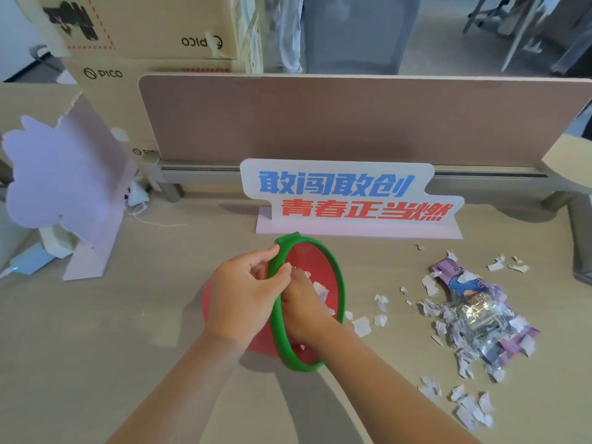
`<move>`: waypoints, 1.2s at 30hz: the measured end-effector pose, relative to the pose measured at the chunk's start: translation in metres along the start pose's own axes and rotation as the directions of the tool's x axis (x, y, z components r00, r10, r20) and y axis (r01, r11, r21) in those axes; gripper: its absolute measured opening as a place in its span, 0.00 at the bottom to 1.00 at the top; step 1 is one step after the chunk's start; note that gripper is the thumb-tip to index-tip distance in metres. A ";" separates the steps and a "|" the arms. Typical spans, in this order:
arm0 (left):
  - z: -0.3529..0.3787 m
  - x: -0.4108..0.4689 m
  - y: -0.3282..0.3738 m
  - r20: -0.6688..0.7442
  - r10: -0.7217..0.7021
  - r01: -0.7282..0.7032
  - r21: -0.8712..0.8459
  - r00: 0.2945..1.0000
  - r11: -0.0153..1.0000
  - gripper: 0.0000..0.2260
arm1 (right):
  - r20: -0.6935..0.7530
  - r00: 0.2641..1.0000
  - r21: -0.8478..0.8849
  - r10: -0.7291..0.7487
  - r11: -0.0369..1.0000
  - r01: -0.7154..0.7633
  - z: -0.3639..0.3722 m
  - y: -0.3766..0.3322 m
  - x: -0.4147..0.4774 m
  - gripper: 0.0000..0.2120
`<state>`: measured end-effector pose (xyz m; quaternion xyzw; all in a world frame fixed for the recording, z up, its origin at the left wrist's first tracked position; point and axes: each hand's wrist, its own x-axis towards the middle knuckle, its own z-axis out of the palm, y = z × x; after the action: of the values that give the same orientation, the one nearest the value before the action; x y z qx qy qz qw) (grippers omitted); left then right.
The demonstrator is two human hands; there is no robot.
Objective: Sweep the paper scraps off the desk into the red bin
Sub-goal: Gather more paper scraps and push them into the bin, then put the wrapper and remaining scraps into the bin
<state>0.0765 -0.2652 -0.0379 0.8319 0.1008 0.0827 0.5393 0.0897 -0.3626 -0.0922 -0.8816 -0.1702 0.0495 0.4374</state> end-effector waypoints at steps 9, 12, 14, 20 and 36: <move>-0.002 -0.003 0.001 0.029 0.005 -0.005 0.013 1.000 1.000 0.12 | -0.519 0.854 0.114 0.017 0.992 0.049 -0.041 0.025 -0.040 0.12; -0.003 -0.002 0.003 0.026 0.002 -0.003 0.011 1.000 1.000 0.13 | -0.627 0.666 0.215 0.404 0.912 -0.351 -0.056 0.084 -0.064 0.12; -0.003 0.000 0.004 0.014 -0.012 0.011 0.007 1.000 1.000 0.14 | -0.459 0.683 0.142 0.567 0.806 -0.574 -0.056 0.127 -0.069 0.14; 0.004 -0.003 0.003 -0.008 -0.025 0.025 0.000 1.000 1.000 0.12 | -0.086 0.928 -0.269 0.362 0.889 -0.371 -0.033 0.161 -0.064 0.23; 0.002 -0.002 0.006 0.016 -0.007 0.007 -0.047 1.000 0.999 0.13 | -0.088 0.991 -0.552 -0.100 0.833 0.035 -0.015 0.170 -0.097 0.15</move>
<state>0.0758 -0.2697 -0.0331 0.8193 0.0975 0.0768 0.5598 0.0462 -0.5024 -0.2230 -0.9648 -0.1830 -0.0670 0.1767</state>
